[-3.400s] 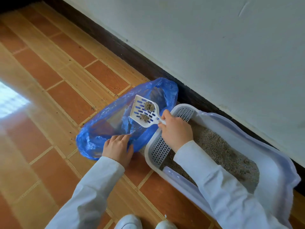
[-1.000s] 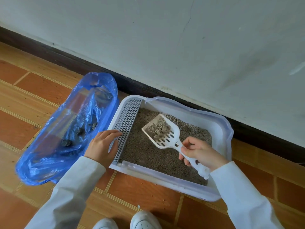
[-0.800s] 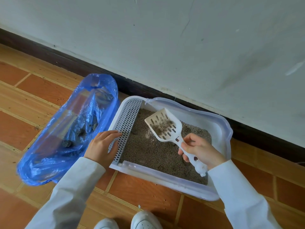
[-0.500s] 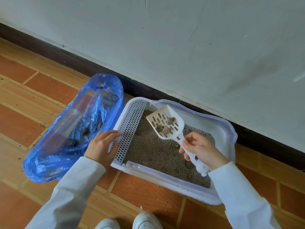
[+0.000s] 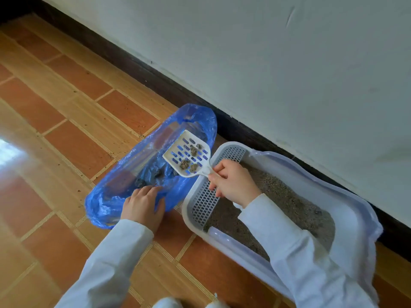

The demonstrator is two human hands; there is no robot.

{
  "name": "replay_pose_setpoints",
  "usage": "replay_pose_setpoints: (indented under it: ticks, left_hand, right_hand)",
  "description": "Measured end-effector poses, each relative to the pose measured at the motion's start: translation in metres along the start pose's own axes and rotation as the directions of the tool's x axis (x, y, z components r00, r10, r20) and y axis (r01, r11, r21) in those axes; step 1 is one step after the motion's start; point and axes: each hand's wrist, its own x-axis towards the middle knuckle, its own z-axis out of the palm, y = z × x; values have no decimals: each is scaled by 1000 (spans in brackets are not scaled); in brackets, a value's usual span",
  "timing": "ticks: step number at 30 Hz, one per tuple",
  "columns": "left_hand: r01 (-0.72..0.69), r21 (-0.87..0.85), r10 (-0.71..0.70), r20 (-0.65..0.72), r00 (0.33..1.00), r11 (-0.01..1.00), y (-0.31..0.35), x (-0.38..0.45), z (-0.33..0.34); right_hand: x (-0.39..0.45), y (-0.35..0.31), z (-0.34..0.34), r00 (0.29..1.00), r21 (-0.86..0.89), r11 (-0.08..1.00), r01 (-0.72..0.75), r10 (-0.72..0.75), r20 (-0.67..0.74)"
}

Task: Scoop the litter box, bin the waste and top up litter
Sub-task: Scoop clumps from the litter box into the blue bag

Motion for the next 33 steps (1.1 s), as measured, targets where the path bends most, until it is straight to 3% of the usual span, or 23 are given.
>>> replay_pose_setpoints:
  ticks: [4,7,10,13,15,17,19,21,24,26,28,33]
  left_hand:
    - [46,-15,-45,39,998,999,-12,-5,0]
    - [60,-4,-60,79,995,998,-15,-7,0]
    - [52,-20,-50,80,996,998,-14,-8,0]
    - [41,-59,-38,59,998,997,-10,-9,0]
    - [28,-63,-24,61,998,998,-7,-10,1]
    - [13,-53,-10,62,998,999,-4,-9,0]
    - [-37,-70,39,26,999,997,0,-8,-1]
    - [-108,-83,105,-40,994,991,5,-6,-1]
    - [-187,-104,179,-80,981,977,20,-1,-3]
    - [-246,-135,236,-86,968,960,32,4,-3]
    - [-327,-153,319,-74,945,933,44,10,-1]
    - [-448,-105,447,-33,894,888,68,17,6]
  right_hand:
    - [21,-17,34,985,-446,883,146,-174,-22]
    - [26,-27,50,928,-740,624,251,-372,1]
    - [28,-30,62,864,-853,441,278,-503,22]
    - [27,-26,66,835,-926,340,166,-548,-52]
    - [26,-25,61,810,-928,344,141,-579,-92]
    - [22,-24,51,836,-907,389,164,-543,-82]
    - [15,-23,35,896,-798,571,192,-435,-95]
    - [11,-14,13,951,-585,802,121,-264,-164]
    - [-5,6,-25,981,-215,976,-35,-7,-192]
    - [-24,24,-51,974,-54,992,-111,97,-206]
    - [-48,45,-75,957,-25,982,-187,176,-231]
    - [-89,97,-103,903,-187,899,-397,345,-258]
